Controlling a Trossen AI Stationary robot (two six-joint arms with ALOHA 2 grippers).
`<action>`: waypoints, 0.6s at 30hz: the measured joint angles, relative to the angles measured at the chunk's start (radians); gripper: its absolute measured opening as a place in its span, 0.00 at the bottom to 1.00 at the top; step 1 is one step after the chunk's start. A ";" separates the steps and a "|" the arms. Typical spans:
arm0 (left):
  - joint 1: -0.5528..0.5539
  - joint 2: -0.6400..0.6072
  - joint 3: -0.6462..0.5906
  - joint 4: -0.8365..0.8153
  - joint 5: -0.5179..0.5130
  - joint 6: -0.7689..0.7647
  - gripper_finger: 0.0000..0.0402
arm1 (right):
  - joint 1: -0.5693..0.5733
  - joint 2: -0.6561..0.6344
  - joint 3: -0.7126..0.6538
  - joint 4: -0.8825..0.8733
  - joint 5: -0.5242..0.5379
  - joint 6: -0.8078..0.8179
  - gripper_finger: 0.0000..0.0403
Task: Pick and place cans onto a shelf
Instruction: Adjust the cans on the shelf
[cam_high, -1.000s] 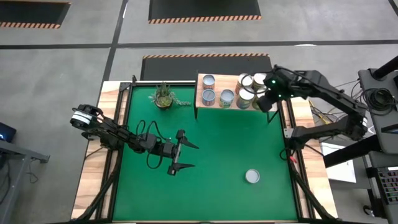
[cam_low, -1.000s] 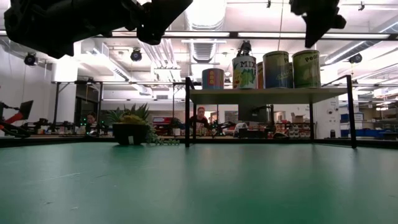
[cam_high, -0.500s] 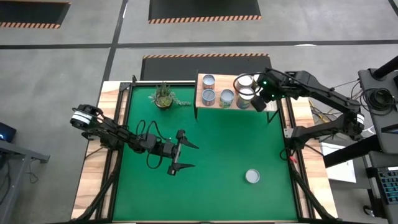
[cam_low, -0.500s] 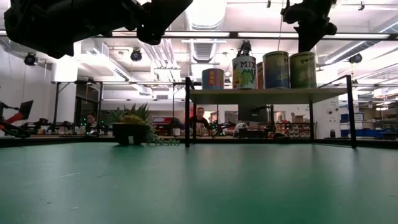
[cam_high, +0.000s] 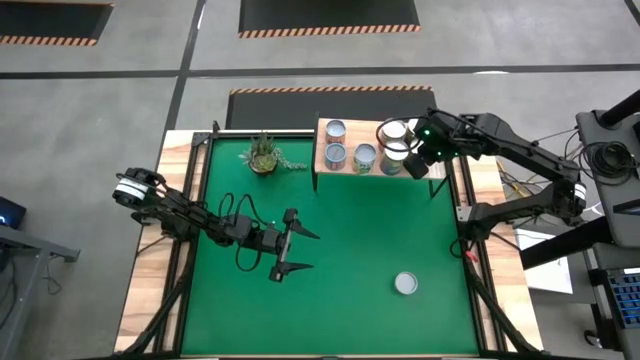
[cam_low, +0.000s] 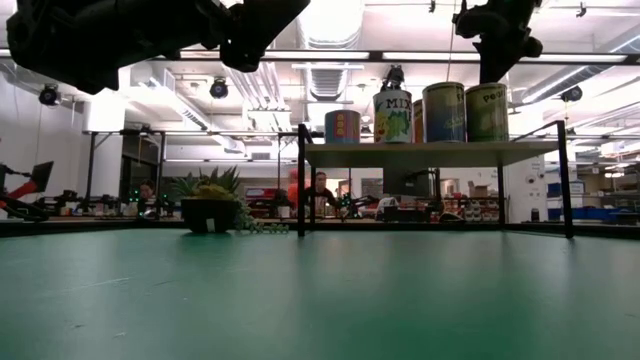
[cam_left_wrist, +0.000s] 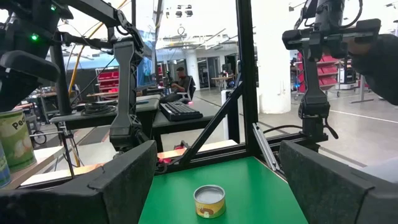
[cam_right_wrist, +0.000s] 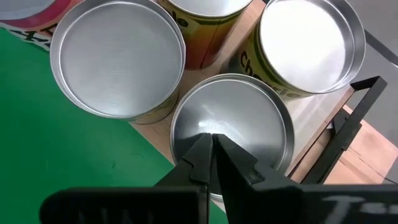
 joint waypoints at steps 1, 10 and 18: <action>0.000 0.000 0.000 0.000 0.000 0.000 0.80 | 0.000 0.000 0.000 0.000 0.000 0.000 0.03; 0.000 0.000 0.000 0.000 0.000 0.000 0.80 | 0.000 -0.002 -0.001 0.000 -0.032 0.001 0.03; 0.000 0.000 0.000 0.000 0.000 0.000 0.80 | 0.000 -0.002 -0.001 -0.002 -0.034 0.008 0.03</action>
